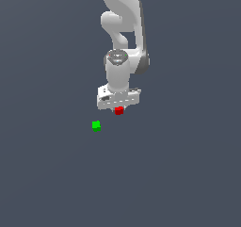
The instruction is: Stack the red cube on top of the green cube.
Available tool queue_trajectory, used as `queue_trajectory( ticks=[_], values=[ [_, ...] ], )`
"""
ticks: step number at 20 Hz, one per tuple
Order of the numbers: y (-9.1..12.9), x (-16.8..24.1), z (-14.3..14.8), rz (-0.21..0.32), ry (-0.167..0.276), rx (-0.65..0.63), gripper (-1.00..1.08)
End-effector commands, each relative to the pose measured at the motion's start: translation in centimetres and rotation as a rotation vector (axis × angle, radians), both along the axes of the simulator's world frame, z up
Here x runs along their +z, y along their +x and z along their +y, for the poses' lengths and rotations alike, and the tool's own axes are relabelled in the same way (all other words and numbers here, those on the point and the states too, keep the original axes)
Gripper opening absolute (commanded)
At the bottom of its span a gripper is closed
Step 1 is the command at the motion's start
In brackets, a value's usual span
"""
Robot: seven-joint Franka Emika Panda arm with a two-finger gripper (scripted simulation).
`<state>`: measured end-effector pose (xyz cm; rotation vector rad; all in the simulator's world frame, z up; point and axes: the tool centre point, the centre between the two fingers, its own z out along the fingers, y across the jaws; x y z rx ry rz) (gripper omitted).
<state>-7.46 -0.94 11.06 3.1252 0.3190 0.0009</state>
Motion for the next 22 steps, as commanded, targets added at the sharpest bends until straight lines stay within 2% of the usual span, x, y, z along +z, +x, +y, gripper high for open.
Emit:
queue_trajectory(
  ticks=[1, 13, 17, 22],
  values=[
    [0.0, 0.8, 0.0, 0.001, 0.000, 0.000, -1.00],
    [0.2, 0.8, -0.3, 0.001, 0.000, 0.000, -1.00],
    [0.7, 0.1, -1.7, 0.001, -0.001, 0.000, -1.00],
    [1.8, -1.5, -4.9, 0.001, -0.001, 0.000, -1.00]
  ],
)
